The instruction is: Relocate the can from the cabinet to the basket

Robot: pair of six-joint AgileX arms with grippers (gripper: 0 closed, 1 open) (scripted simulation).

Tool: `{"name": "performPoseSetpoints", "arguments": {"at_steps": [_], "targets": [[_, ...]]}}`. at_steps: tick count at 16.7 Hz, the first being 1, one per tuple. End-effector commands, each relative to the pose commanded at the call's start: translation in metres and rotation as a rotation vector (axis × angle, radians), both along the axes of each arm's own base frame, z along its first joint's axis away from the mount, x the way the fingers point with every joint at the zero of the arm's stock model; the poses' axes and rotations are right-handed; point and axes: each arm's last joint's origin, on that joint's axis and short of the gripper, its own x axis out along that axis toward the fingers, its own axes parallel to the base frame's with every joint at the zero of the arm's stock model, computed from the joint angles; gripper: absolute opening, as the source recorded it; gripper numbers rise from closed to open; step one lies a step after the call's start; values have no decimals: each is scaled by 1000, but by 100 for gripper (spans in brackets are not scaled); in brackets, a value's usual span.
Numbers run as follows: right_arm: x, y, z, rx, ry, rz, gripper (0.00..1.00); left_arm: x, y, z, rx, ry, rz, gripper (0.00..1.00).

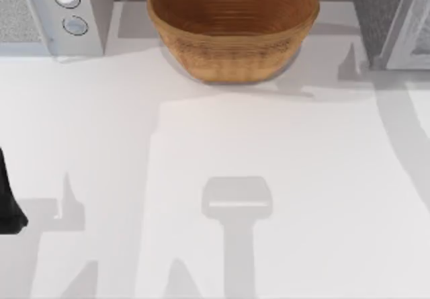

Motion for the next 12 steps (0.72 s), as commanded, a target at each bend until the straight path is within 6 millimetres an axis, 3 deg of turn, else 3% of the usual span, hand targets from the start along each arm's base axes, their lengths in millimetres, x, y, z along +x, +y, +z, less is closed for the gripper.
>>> {"name": "performPoseSetpoints", "arguments": {"at_steps": [5, 12], "targets": [[33, 11, 15, -6, 32, 6, 100, 0, 0, 0, 0, 0, 0, 100], [39, 9, 15, -6, 29, 1, 100, 0, 0, 0, 0, 0, 0, 100]]}}
